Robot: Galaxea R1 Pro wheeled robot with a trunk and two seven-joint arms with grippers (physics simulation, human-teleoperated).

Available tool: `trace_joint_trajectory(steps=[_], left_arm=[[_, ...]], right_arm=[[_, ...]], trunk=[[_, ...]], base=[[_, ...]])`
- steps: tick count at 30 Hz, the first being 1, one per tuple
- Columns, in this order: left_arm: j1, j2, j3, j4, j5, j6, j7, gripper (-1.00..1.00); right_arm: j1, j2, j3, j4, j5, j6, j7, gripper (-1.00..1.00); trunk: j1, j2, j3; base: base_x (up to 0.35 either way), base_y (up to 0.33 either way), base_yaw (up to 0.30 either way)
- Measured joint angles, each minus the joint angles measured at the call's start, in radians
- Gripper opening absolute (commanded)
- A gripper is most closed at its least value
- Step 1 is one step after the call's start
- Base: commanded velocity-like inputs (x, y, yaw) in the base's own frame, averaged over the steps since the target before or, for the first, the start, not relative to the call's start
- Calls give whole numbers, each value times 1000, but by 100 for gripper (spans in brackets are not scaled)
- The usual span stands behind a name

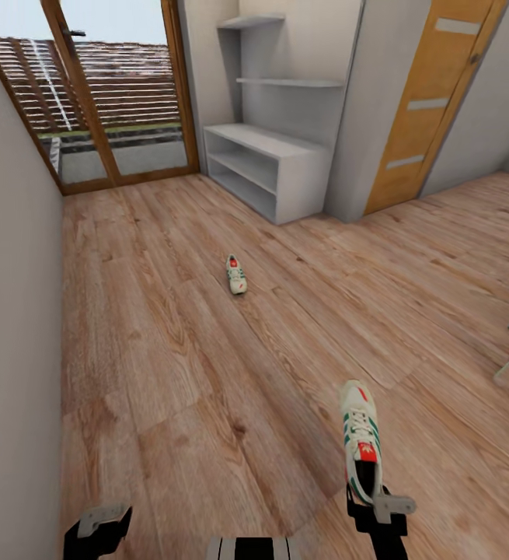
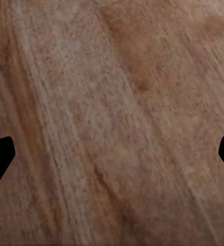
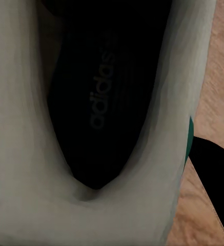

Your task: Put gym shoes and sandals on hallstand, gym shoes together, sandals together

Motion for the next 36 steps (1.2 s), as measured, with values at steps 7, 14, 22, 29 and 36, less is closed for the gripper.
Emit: trace_joint_trajectory(steps=[7, 14, 22, 29, 36], left_arm=[[33, -3, 1, 43, 8, -37, 2, 100], [48, -2, 0, 46, 7, -63, 6, 100], [49, 0, -1, 46, 2, -66, 7, 100], [51, -3, -2, 47, 0, -69, 5, 100], [52, -4, -4, 47, -1, -70, 5, 100]], right_arm=[[27, -15, -5, 60, -4, -56, 0, -100], [28, -14, -1, 72, -6, -57, -1, -100], [28, -8, 0, 74, -5, -57, -1, -100], [28, 0, -1, 85, -5, -57, 0, -100], [28, 0, -2, 86, -5, -56, -1, -100]], trunk=[[-3, 2, 38], [-6, 3, 76], [-10, 5, 119], [-13, 7, 157], [-16, 8, 196]], base=[[0, 0, 0], [0, 0, 0], [0, 0, 0], [0, 0, 0], [0, 0, 0]])
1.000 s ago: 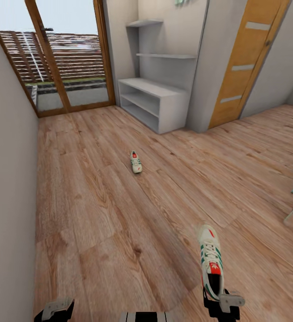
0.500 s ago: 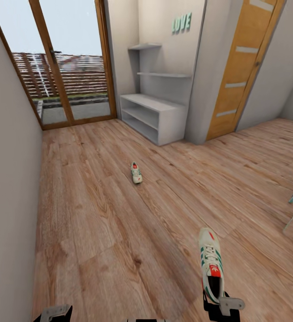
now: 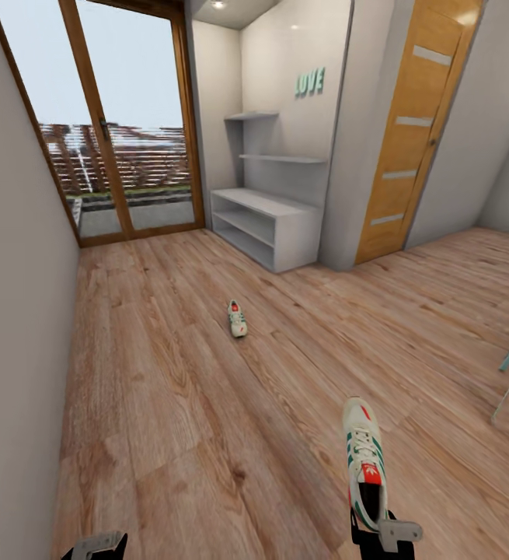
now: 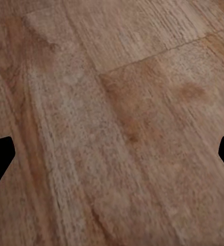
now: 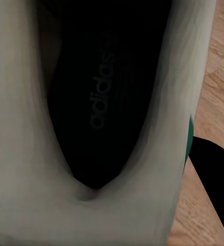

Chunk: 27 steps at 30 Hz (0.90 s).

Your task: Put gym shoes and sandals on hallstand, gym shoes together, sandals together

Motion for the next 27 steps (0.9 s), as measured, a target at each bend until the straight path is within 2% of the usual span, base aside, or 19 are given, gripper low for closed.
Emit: trace_joint_trajectory(steps=[6, 17, 27], left_arm=[[0, -1, 0, 0, 0, 0, 0, 100], [0, -2, 0, 0, 2, 0, 0, 100], [0, -3, 0, 2, 1, 1, 0, 100]], right_arm=[[0, 0, 0, 0, 1, 2, 2, -100], [0, 0, 0, 0, 3, 2, 2, -100], [0, -1, 1, 0, 3, 2, 3, -100]], trunk=[[-3, 1, 33], [-45, 78, 84], [-83, 148, 117]], base=[[0, 0, 0], [0, 0, 0], [0, 0, 0]])
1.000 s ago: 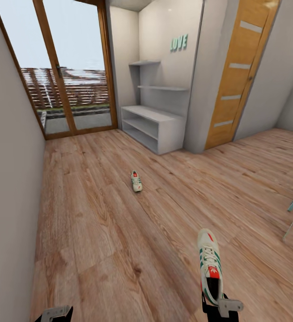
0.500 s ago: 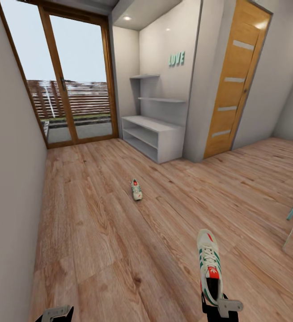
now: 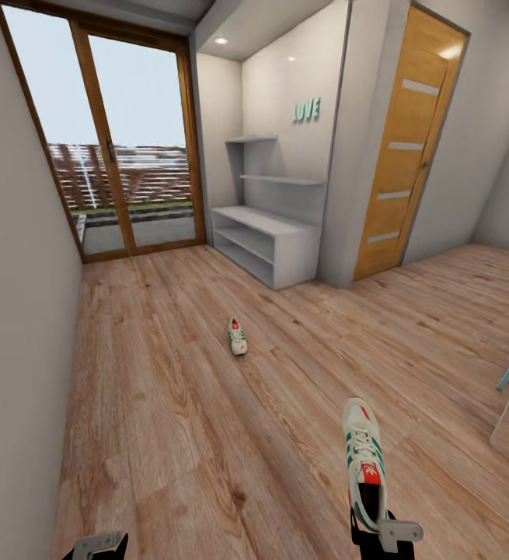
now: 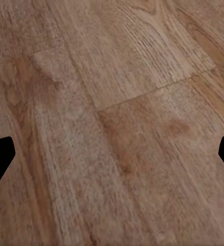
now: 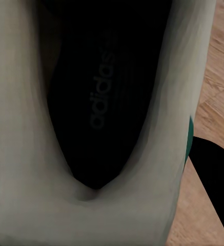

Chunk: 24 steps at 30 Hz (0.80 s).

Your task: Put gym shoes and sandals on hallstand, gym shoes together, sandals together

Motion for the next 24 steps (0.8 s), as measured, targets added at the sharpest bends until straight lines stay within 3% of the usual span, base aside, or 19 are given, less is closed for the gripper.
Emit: trace_joint_trajectory(steps=[21, 24], left_arm=[[0, 0, 0, 18, -1, -1, 0, 100], [0, 0, 0, 18, -1, -1, 0, 100]], right_arm=[[0, 1, -3, -1, -5, 1, -4, -100], [0, 1, -4, -1, -6, 2, -4, -100]], trunk=[[-81, 147, 66], [-81, 147, 63]], base=[[0, 0, 0], [0, 0, 0]])
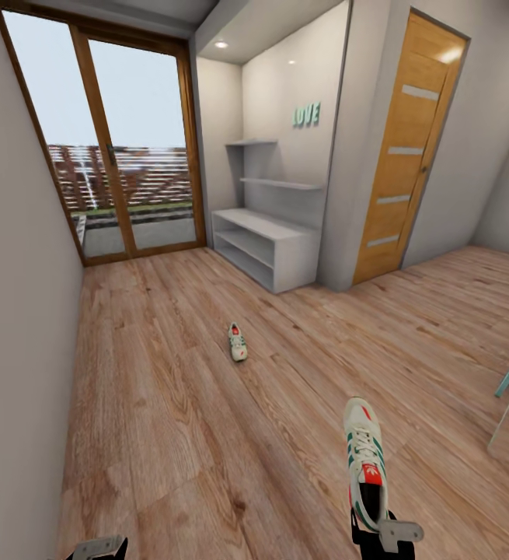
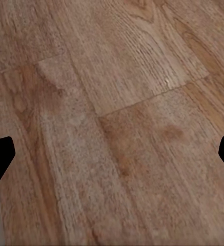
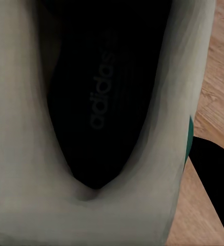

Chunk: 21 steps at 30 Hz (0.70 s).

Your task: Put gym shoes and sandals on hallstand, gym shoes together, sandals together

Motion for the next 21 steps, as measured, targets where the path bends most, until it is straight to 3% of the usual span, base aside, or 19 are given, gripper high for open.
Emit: trace_joint_trajectory(steps=[10, 21], left_arm=[[0, 0, 0, -1, 1, 0, 0, 100], [0, 0, 0, -1, 5, 0, 0, 100]], right_arm=[[-1, 0, 0, 0, 0, 0, 0, -100], [0, -1, 0, 0, -1, 0, 0, -100]], trunk=[[0, 0, -15], [-1, 0, -25]], base=[[14, -1, 0], [271, -124, 0]])
